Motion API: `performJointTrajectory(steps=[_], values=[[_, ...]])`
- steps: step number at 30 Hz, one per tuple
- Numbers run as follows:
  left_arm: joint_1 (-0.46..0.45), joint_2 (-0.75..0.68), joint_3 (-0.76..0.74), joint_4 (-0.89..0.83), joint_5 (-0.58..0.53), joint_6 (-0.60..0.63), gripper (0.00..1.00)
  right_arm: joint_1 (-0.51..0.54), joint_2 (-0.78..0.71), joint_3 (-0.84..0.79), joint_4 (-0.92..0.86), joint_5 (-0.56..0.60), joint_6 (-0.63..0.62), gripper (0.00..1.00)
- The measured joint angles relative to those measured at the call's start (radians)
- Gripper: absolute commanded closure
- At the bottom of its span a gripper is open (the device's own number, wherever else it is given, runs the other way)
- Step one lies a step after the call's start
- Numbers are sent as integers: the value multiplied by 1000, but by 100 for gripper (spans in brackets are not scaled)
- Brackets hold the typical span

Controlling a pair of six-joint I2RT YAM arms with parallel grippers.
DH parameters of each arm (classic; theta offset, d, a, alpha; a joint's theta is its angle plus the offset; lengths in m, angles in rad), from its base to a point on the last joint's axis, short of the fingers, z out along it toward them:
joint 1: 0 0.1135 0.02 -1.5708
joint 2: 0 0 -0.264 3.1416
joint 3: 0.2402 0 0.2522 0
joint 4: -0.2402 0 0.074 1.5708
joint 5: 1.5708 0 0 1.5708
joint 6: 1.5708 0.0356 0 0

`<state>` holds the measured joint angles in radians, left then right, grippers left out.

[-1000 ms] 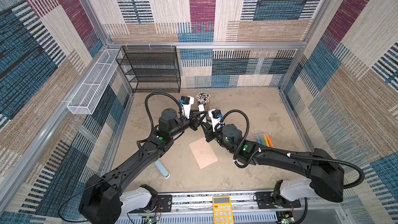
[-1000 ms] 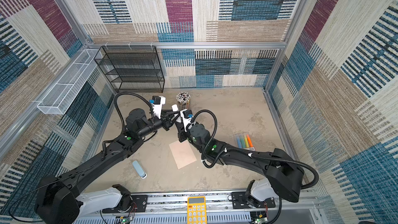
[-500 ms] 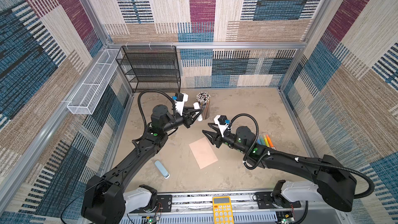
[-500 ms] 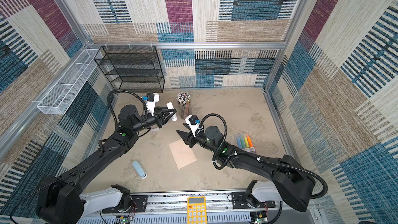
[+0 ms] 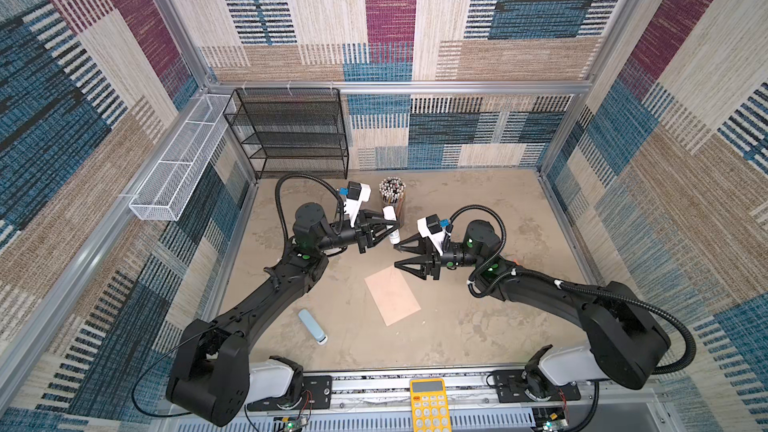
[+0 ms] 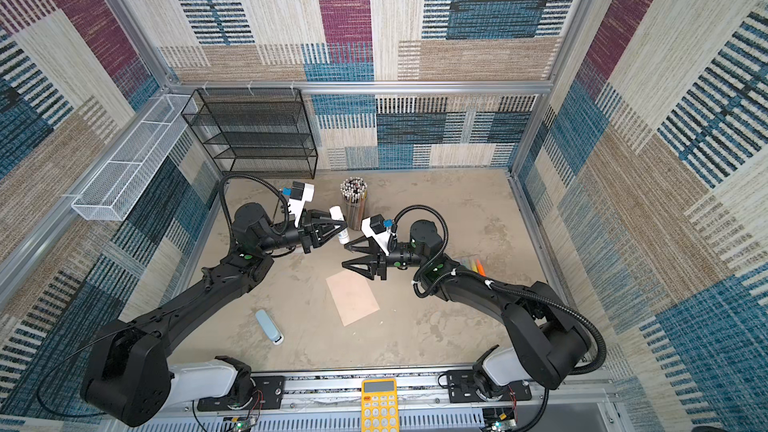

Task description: Place the letter into the envelope and seal it

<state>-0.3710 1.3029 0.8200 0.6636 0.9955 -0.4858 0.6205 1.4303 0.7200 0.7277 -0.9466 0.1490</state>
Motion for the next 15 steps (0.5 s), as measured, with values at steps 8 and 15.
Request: performJointTrajectory(steps=[8, 15], values=[[-7, 8, -4, 57, 29, -18, 100, -19, 30, 28, 53, -17, 39, 42], [-18, 11, -5, 61, 35, -19, 100, -23, 53, 50, 64, -31, 78, 46]])
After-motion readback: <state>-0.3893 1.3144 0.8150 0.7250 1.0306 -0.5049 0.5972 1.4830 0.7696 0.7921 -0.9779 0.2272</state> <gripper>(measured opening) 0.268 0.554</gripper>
